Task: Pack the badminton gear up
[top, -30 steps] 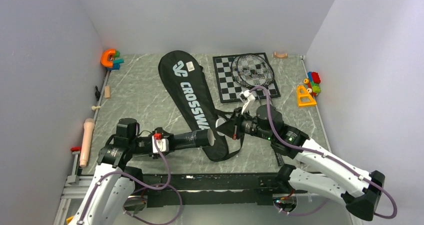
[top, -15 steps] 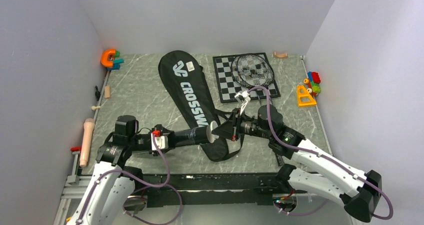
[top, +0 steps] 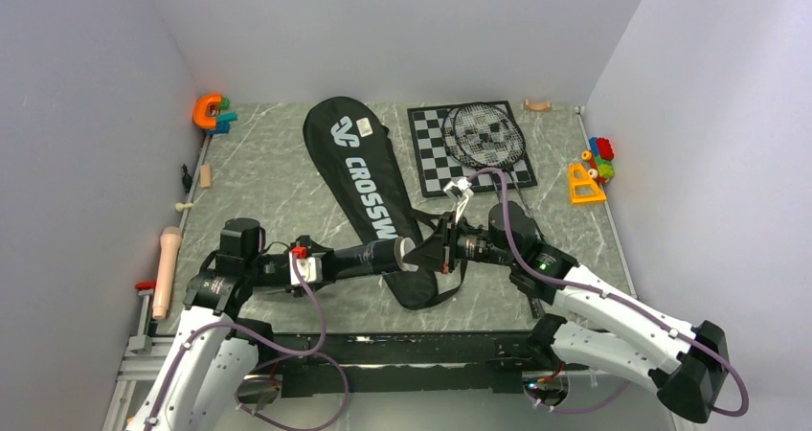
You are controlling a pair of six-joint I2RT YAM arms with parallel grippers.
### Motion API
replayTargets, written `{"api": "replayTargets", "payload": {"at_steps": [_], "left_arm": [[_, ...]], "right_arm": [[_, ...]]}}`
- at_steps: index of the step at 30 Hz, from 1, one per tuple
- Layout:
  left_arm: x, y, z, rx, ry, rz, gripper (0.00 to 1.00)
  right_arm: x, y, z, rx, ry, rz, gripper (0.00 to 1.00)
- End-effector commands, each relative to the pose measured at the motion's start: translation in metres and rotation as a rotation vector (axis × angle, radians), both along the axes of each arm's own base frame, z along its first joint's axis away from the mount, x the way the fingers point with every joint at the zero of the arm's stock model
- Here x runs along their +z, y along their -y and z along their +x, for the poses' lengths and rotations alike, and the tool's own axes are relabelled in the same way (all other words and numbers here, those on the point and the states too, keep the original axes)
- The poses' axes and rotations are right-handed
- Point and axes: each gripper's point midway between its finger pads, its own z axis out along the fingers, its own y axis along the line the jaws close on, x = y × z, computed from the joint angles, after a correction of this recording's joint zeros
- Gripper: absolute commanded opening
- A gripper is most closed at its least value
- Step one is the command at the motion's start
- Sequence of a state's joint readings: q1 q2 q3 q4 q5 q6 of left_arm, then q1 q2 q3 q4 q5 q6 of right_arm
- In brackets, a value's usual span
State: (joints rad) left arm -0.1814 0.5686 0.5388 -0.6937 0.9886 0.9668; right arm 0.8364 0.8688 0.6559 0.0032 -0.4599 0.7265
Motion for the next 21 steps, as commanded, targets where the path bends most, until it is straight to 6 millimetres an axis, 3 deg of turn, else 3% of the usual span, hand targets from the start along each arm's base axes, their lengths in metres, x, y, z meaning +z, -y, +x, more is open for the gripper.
{"api": "replayTargets", "payload": {"at_steps": [1,15,21], "left_arm": [[0.0267,0.0065,0.0043,-0.048,0.099,-0.032,0.00],[0.0196,0.0053,-0.0005,-0.058,0.104,-0.021,0.00],[0.0193,0.0056,-0.0001,-0.058,0.104,-0.025,0.00]], "right_arm": [[0.0203,-0.0059,-0.0012,0.036,0.043,0.061,0.00],[0.0288,-0.0098,-0.0054,0.070,0.063,0.107,0.00],[0.0226,-0.0130,-0.0048,0.081,0.045,0.103,0.00]]}}
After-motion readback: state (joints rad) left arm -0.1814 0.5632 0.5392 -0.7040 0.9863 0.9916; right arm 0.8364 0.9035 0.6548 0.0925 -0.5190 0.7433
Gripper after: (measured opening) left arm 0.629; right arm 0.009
